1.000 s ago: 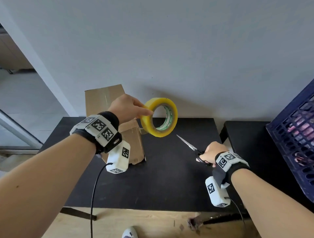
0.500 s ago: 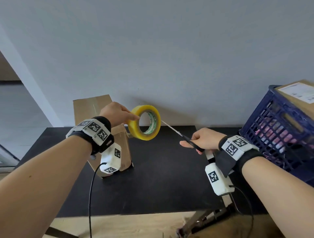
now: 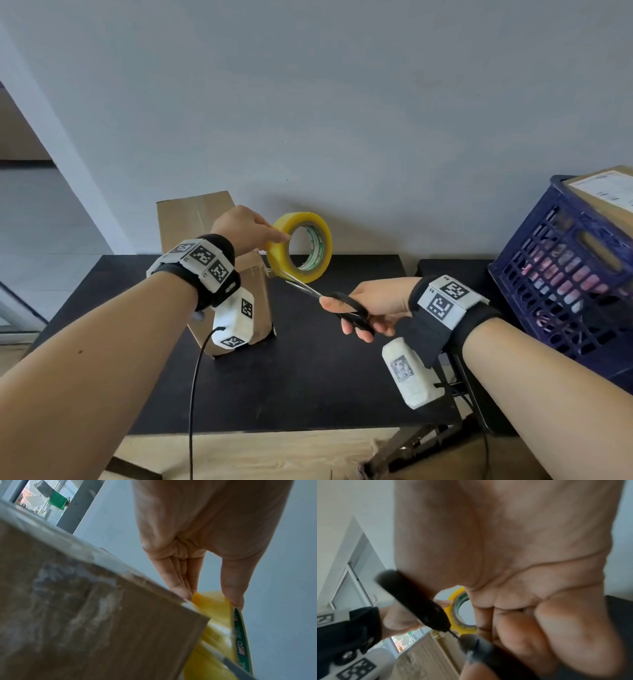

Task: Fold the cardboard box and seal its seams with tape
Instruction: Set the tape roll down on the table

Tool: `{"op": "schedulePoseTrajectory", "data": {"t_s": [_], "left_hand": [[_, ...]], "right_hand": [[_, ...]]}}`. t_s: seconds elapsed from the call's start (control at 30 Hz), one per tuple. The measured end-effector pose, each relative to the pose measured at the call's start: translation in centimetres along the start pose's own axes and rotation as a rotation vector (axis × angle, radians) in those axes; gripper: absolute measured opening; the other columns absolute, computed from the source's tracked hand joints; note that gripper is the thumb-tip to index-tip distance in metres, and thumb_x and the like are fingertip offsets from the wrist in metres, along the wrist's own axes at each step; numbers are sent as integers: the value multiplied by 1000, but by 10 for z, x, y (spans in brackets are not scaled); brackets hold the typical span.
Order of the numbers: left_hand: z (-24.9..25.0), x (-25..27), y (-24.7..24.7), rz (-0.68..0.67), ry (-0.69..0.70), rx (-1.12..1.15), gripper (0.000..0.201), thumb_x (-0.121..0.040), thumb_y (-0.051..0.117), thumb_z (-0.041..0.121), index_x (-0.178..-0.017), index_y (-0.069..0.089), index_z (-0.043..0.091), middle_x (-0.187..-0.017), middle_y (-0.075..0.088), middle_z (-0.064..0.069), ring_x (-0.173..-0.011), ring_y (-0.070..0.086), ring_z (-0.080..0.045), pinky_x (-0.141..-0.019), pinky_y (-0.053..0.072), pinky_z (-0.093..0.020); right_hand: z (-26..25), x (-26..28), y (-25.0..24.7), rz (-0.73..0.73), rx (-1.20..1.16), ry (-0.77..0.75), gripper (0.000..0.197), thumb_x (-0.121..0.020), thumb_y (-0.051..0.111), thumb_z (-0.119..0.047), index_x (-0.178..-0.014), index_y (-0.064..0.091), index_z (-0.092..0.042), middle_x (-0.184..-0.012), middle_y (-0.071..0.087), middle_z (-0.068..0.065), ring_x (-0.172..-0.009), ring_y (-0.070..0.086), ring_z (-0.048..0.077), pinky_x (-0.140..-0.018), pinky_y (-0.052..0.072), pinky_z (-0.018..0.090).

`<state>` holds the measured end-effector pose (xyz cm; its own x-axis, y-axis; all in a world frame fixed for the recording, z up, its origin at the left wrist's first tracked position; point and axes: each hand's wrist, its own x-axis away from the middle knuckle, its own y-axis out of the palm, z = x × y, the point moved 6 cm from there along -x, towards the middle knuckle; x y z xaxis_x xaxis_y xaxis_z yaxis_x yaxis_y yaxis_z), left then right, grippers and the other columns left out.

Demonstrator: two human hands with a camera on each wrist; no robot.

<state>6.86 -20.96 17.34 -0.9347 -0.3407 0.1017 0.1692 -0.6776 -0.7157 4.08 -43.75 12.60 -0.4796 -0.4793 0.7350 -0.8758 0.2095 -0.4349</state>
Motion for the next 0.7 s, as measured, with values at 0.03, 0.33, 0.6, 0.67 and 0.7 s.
{"op": "schedulePoseTrajectory", "data": {"t_s": [0.03,0.33,0.6,0.67,0.7], "left_hand": [[0,1,0,1,5,1,34,-69,77,48,-86,75,18,-83,73,1,-88,66,-15,-84,53,-33],[0,2,0,-6,15,1,36,-70,76,47,-90,75,17,-85,72,1,-88,65,-14,-80,52,-31],[-1,0,0,-10,14,-8,35,-70,77,47,-88,75,18,-83,72,1,-88,65,-14,-80,52,-31],[-1,0,-1,-11,13,-11,35,-70,76,47,-88,75,18,-83,72,1,-87,64,-14,-79,52,-31],[-2,0,-1,-13,9,-4,35,-70,77,47,-88,75,18,-82,72,1,-87,65,-14,-79,52,-31]], "right_hand": [[-4,-3,2,-7,-9,-2,65,-77,41,-77,-78,58,-15,-55,58,1,-35,39,8,-41,34,18],[-31,-17,7,-24,-89,-50,65,-80,40,-74,-75,57,-12,-53,59,2,-36,40,9,-37,36,18],[-40,-14,0,2,-107,-114,55,-89,44,-60,-70,54,-9,-46,53,-1,-30,33,7,-31,29,16],[-41,-14,-1,9,-113,-117,53,-90,46,-58,-69,54,-10,-45,53,-2,-29,32,7,-32,29,16],[-39,-16,-1,12,-117,-107,52,-89,48,-57,-69,54,-10,-44,53,-2,-29,31,7,-32,29,16]]}}
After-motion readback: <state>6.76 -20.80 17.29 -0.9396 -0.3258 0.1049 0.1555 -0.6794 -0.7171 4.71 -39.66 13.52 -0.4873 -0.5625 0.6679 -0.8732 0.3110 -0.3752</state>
